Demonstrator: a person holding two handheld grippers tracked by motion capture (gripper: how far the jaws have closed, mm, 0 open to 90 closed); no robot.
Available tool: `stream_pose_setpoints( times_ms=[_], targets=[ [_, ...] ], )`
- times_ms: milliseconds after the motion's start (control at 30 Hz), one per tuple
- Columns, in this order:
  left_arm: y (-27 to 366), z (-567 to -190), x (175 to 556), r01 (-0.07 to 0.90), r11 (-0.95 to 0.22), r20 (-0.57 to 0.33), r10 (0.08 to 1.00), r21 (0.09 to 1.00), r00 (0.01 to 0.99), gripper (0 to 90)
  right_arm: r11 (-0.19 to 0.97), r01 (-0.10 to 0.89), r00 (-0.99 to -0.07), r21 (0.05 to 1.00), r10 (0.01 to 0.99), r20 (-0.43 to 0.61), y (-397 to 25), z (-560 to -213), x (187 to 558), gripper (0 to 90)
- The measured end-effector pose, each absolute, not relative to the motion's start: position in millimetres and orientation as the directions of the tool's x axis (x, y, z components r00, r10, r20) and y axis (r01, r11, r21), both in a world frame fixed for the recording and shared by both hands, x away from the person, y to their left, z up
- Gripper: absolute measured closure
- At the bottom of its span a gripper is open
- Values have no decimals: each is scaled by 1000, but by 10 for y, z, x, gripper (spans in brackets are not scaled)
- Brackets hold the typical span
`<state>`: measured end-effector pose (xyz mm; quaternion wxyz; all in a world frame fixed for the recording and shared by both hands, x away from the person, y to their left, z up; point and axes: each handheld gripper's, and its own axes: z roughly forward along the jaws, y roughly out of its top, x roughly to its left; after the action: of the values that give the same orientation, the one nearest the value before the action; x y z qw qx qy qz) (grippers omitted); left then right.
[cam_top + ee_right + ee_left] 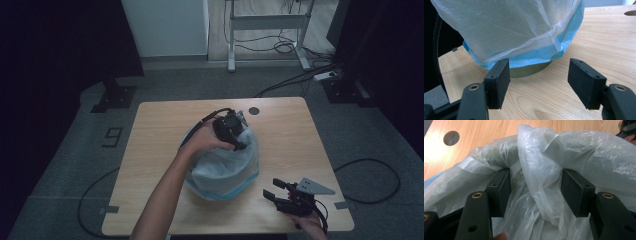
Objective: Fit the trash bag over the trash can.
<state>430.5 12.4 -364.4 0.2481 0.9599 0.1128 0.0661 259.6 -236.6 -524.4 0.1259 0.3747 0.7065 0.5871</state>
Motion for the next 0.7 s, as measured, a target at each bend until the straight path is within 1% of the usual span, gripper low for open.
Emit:
stream_pose_setpoints(
  times_ms=[200,267,300,367,433,667,700],
  targets=[
    [178,-3575,4265,170,-841,90,250,514,964,384,34,381,-688,924,678,259,-2360,-5248,2594,334],
    [277,-3479,4235,170,-816,98,266,553,959,383,33,382,-687,924,678,260,-2361,-5251,2594,334],
    [277,-3479,4235,170,-816,98,266,553,959,383,33,383,-687,923,679,260,-2361,-5252,2594,334],
    [384,-3392,4180,167,-792,98,274,587,957,384,33,384,-686,923,680,261,-2360,-5253,2597,333],
    [444,-3356,4137,163,-784,94,271,599,958,386,32,385,-684,922,680,262,-2355,-5254,2600,333],
    [506,-3382,3994,141,-797,94,240,587,966,387,44,386,-689,921,677,257,-2313,-5266,2600,333],
    [496,-3410,3943,130,-809,92,221,573,971,386,48,388,-690,920,677,256,-2304,-5270,2599,332]
  ],
)
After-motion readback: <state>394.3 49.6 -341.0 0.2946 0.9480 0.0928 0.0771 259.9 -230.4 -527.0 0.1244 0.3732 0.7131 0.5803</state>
